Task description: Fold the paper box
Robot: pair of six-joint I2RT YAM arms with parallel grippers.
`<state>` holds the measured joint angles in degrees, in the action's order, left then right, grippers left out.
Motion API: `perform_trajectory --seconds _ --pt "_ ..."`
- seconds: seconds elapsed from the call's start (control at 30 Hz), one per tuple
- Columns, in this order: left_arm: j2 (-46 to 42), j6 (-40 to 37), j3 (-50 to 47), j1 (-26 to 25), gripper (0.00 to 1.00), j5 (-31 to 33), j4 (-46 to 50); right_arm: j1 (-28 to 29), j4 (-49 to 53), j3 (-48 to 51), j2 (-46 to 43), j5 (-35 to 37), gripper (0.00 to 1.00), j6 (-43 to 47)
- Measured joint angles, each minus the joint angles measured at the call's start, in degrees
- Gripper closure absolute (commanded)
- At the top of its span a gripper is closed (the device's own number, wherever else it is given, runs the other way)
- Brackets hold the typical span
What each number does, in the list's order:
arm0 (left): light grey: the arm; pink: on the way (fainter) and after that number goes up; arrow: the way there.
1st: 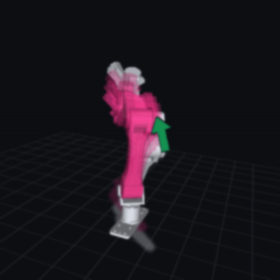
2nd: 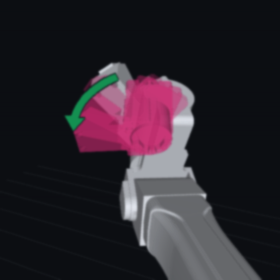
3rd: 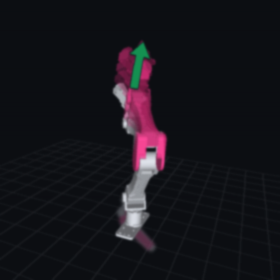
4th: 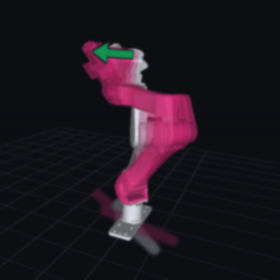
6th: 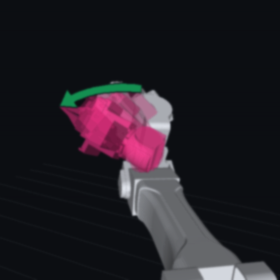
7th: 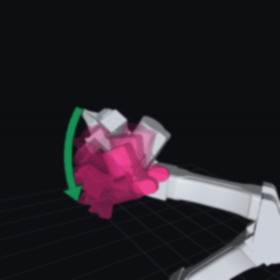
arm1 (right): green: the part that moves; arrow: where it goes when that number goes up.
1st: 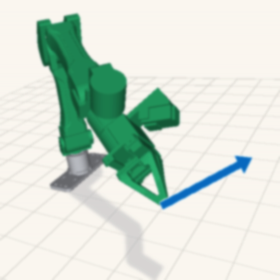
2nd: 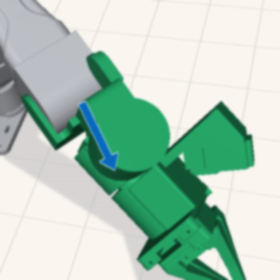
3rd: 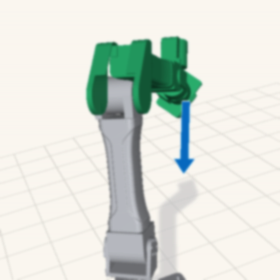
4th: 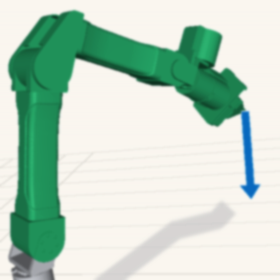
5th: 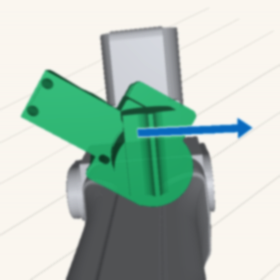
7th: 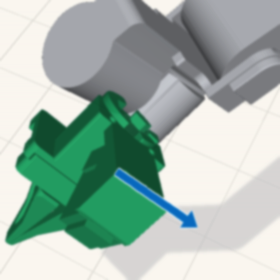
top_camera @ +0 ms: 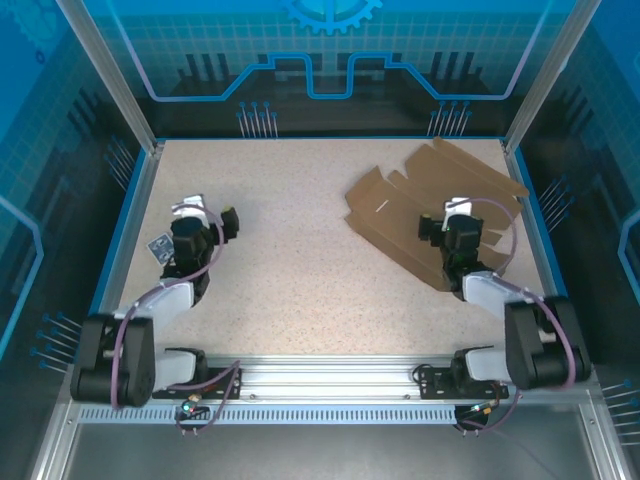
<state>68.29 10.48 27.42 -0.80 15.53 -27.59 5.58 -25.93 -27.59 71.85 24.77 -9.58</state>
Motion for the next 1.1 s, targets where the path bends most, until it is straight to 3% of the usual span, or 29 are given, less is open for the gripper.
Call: perform_trajectory --seconds 0.1,0.2,0.33,0.47,0.63,1.1 --pt "-3.7 7.5 5.0 0.2 0.01 -1.1 7.8 -1.9 9.1 -2.7 -9.0 2.6 0.0 -8.2" --pt "-4.0 16.4 6.3 -0.1 0.01 -8.6 9.3 -2.5 14.8 -4.8 -14.6 0.2 0.0 -15.9" --pt "2.6 24.1 7.5 -6.5 0.02 -17.1 9.8 3.5 21.2 -10.0 -9.3 -8.3 0.0 -19.7" --pt "14.8 25.0 16.5 -18.1 0.07 -22.0 13.9 11.9 32.7 -23.2 6.8 -15.0 0.07 -15.0" --pt "28.9 23.9 29.0 -27.6 0.15 -26.6 15.6 12.6 39.0 -29.1 15.5 -20.1 0.07 -11.1" --pt "48.9 20.9 44.5 -29.2 0.36 -30.6 20.9 10.7 41.5 -27.2 15.8 -21.8 0.07 -10.3"
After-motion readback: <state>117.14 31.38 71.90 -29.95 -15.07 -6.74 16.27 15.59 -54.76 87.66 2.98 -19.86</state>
